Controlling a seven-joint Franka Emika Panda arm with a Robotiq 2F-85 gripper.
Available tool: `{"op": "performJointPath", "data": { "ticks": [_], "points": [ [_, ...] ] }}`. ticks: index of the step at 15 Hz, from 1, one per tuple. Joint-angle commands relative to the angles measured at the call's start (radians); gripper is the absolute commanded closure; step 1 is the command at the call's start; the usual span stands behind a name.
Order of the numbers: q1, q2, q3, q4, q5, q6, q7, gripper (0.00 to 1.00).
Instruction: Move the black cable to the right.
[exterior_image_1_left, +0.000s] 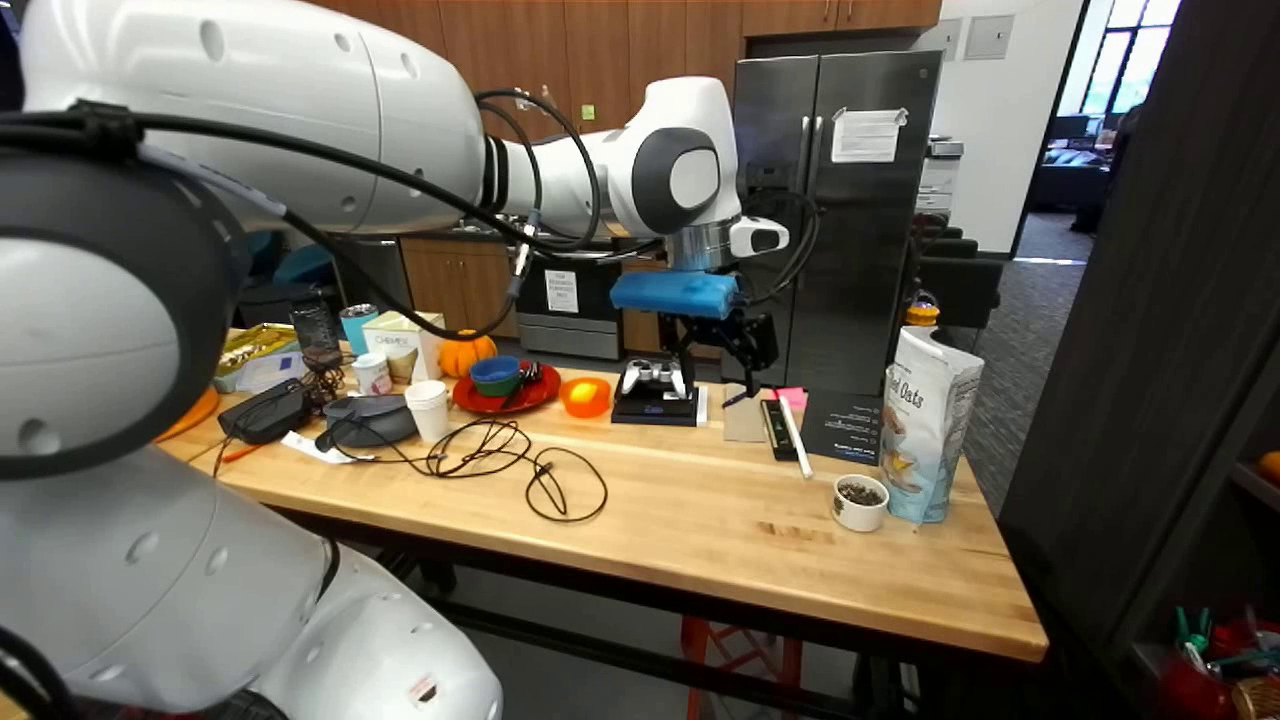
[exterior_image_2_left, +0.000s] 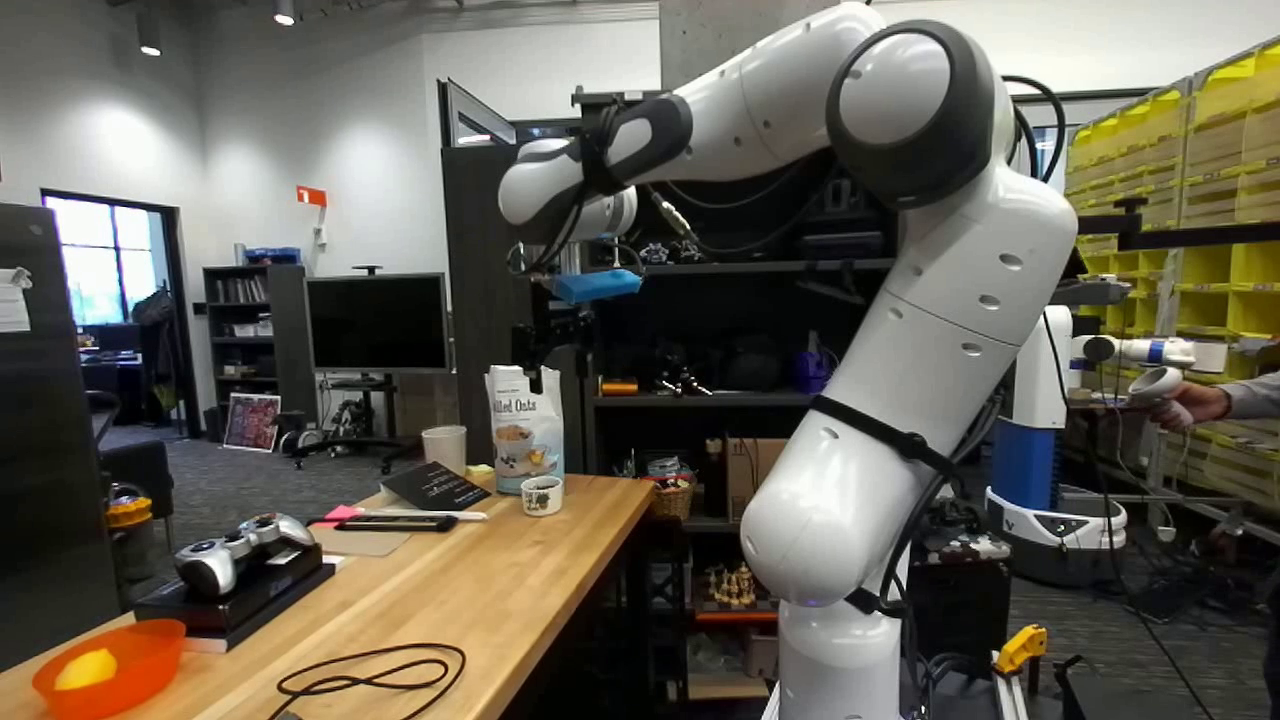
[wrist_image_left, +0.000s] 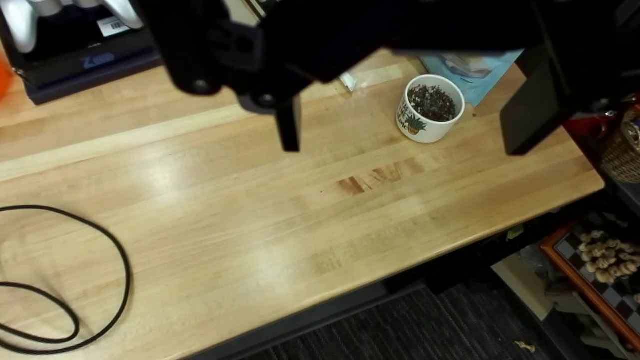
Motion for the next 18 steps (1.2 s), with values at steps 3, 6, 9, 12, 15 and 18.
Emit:
{"op": "performJointPath", "data": {
  "ticks": [3, 6, 9, 12, 15, 18],
  "points": [
    [0.014, 0.063, -0.046, 0.054, -0.008, 0.023, -0.128, 0.0],
    [0.032, 0.102, -0.1, 0.092, 0.017, 0.025, -0.328, 0.0],
    [0.045, 0.147, -0.144, 0.138, 0.05, 0.004, -0.511, 0.0],
    [0.063, 0.166, -0.172, 0.145, 0.117, 0.027, -0.661, 0.0],
    [0.076, 0.191, -0.192, 0.149, 0.246, 0.001, -0.803, 0.0],
    [0.078, 0.221, -0.185, 0.15, 0.314, -0.046, -0.929, 0.0]
  ]
}}
